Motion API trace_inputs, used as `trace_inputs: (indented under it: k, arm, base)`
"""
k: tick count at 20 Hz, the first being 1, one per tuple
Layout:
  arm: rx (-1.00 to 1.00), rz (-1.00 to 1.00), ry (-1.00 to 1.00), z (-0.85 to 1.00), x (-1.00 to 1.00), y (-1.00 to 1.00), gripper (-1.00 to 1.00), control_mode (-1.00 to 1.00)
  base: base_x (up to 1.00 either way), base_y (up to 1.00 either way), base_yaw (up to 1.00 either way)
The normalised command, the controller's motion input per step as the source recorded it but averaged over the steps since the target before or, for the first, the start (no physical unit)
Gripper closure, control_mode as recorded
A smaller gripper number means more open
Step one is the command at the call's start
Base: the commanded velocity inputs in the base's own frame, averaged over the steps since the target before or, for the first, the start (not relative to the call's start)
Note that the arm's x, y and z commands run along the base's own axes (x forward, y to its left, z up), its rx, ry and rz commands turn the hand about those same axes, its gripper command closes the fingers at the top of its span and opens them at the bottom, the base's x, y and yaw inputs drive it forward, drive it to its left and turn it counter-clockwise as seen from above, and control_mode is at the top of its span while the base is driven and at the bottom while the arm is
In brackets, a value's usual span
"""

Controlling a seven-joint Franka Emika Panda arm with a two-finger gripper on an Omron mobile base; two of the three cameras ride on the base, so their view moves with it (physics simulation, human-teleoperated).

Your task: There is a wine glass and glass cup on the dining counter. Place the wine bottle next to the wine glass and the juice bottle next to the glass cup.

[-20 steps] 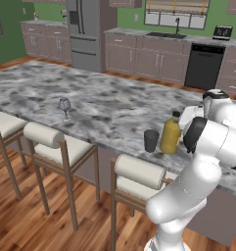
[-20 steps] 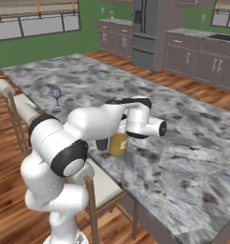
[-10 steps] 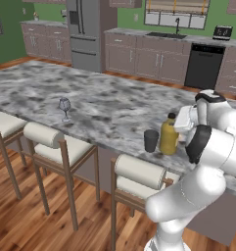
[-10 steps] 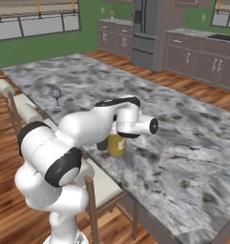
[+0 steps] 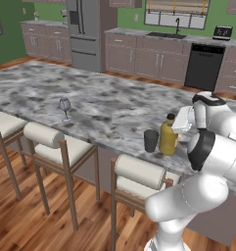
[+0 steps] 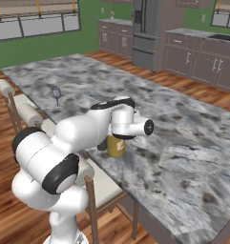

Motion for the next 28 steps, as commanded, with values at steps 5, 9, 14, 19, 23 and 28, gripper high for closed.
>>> trace_inputs:
  k: [5,9,14,19,23,28]
  arm:
    - [0.00,-0.03,0.00,-0.35,-0.16,0.00,-1.00,-1.00]
    - [0.00,-0.06,0.00,-0.27,-0.04,0.00,-1.00,-1.00]
    - [0.00,-0.06,0.00,-0.19,0.00,0.00,-1.00,-1.00]
    - [0.00,-0.06,0.00,-0.10,0.00,-0.11,-1.00,-1.00]
    - [0.00,-0.12,0.02,-0.01,0.00,-0.22,-1.00,-1.00]
    - [0.05,-0.12,0.01,0.01,-0.11,-0.29,-1.00,-1.00]
  base:
    - [0.00,0.00,0.00]
    - [0.00,0.00,0.00]
    - [0.00,0.00,0.00]
    - [0.00,0.00,0.00]
    - [0.00,0.00,0.00]
    - [0.00,0.00,0.00]
